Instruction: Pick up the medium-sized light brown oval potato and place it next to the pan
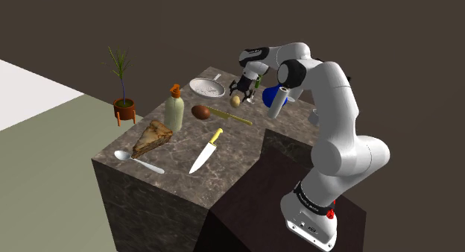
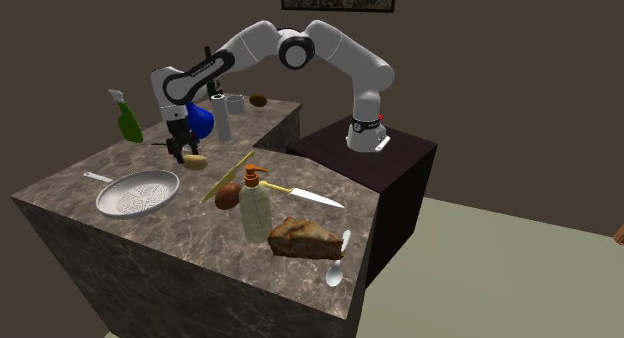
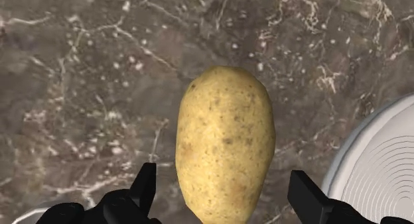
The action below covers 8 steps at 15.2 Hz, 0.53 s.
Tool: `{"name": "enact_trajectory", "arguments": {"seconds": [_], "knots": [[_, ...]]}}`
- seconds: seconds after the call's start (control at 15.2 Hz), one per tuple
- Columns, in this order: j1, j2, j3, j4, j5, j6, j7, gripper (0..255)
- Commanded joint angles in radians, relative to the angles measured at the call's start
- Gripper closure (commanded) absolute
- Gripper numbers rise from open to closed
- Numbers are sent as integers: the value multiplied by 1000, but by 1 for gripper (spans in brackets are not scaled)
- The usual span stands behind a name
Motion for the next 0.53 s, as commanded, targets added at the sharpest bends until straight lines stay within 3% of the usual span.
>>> {"name": "enact_trajectory", "arguments": {"seconds": [0.0, 0.13, 0.46], "knots": [[-6, -19, -4, 19, -5, -38, 4, 0], [-14, -38, -8, 44, -10, -83, 9, 0], [-15, -38, -8, 44, -10, -83, 9, 0]]}}
